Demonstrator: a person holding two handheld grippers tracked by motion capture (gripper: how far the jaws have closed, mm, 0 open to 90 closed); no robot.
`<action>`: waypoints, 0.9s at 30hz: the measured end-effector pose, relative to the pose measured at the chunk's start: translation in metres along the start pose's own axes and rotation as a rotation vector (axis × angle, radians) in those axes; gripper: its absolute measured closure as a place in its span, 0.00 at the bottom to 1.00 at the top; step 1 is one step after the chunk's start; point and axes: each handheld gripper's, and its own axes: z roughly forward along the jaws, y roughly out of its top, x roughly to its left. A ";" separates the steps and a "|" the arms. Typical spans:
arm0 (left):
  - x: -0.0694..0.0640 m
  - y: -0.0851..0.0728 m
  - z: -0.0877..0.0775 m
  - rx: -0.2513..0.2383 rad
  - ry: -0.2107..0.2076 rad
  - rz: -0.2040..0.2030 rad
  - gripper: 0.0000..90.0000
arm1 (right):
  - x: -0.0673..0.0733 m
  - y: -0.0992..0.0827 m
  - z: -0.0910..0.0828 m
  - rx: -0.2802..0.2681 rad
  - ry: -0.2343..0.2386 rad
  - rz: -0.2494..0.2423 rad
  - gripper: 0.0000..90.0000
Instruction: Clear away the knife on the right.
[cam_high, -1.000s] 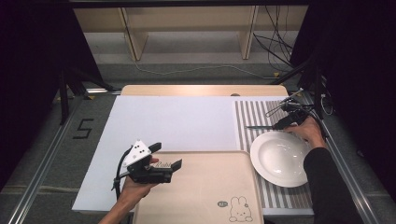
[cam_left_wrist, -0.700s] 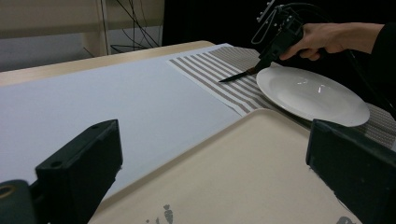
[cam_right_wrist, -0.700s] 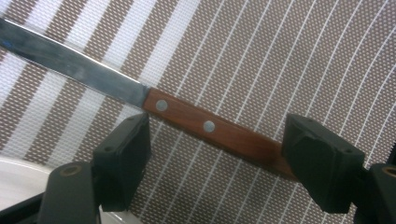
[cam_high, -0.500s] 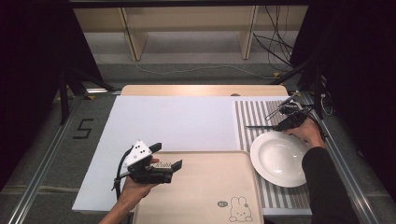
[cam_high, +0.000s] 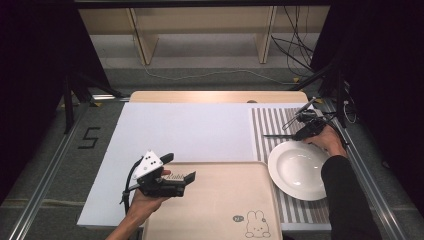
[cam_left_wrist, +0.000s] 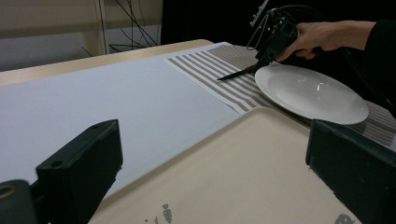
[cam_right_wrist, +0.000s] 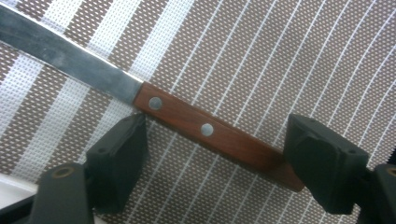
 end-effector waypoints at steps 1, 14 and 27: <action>0.000 0.000 0.000 0.000 0.000 0.000 0.04 | 0.000 0.000 0.000 -0.004 0.007 0.003 0.27; 0.000 0.000 0.000 -0.002 0.002 0.001 0.04 | 0.002 0.001 -0.003 0.023 0.074 0.038 0.53; 0.000 0.000 0.000 -0.001 0.004 0.002 0.04 | 0.005 0.003 -0.006 0.041 0.131 0.014 0.77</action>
